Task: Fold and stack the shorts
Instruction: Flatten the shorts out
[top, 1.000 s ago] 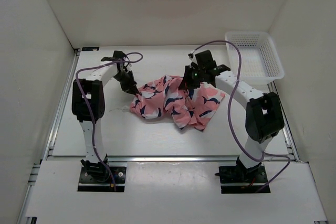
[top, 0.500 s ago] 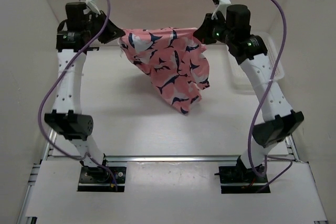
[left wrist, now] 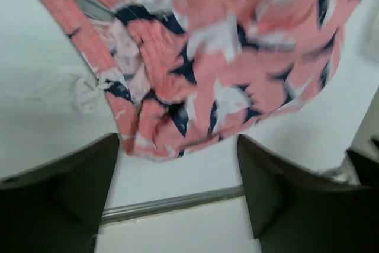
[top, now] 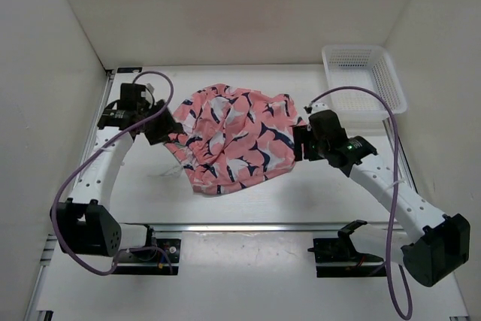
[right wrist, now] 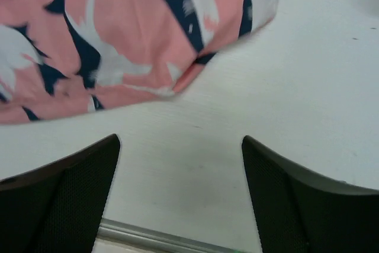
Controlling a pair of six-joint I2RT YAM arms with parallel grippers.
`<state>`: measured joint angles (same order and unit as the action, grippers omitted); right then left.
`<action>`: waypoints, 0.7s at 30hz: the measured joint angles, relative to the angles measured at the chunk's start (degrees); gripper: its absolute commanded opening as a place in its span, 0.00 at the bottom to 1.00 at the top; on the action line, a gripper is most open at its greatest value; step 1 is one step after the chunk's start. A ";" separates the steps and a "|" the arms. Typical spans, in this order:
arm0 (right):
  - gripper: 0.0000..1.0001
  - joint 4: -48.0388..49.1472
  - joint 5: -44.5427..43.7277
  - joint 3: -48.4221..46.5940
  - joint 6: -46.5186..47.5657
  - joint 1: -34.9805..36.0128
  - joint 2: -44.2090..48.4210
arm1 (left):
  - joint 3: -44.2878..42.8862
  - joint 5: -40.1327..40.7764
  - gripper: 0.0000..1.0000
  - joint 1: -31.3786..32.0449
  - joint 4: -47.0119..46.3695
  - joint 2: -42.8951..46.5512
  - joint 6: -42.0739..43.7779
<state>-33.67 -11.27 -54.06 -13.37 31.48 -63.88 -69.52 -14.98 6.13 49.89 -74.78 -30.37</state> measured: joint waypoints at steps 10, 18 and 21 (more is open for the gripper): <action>0.53 3.10 -0.35 -10.36 -10.86 7.80 -5.68 | -5.75 7.45 0.76 -8.85 -1.64 -13.57 -1.44; 0.75 4.17 5.18 -24.06 -11.02 27.82 -31.23 | -8.50 8.87 0.69 -8.76 -1.73 -32.65 -2.08; 0.74 2.05 6.34 -23.91 -11.72 27.80 -34.34 | -8.87 9.97 0.74 -7.08 -1.16 -32.65 -1.90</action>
<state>-31.62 -4.93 -77.97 -25.08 59.29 -98.21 -78.39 -5.02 -0.95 48.73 -107.44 -32.27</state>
